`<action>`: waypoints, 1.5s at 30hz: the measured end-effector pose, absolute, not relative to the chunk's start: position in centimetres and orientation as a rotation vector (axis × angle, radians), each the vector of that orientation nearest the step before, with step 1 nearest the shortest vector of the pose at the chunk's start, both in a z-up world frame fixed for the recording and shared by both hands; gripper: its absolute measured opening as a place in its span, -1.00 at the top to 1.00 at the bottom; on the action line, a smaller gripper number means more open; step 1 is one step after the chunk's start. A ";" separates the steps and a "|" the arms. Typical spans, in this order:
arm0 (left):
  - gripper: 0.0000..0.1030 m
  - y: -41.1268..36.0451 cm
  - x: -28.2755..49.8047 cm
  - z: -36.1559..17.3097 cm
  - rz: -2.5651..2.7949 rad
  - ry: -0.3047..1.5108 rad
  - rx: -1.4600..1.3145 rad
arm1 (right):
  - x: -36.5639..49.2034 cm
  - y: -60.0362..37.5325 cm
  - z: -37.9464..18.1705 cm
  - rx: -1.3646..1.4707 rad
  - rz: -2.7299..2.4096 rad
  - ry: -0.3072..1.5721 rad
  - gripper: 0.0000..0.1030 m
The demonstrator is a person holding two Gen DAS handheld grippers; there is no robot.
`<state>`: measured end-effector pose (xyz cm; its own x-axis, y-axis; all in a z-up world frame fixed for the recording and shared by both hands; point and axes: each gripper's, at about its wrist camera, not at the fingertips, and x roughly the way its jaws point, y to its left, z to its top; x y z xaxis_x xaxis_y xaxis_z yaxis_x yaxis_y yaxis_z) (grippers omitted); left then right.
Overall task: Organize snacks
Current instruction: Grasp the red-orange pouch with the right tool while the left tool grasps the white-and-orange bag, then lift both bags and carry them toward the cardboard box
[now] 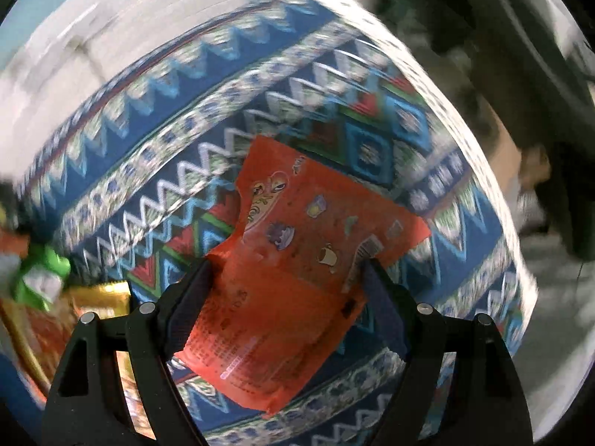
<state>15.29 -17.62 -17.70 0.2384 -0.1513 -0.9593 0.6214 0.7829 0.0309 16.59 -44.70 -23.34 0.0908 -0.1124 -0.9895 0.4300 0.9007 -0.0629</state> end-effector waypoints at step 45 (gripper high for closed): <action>0.33 -11.2 10.3 -10.1 -0.414 1.079 0.229 | 10.9 -41.9 -13.6 0.015 -0.015 1.259 0.53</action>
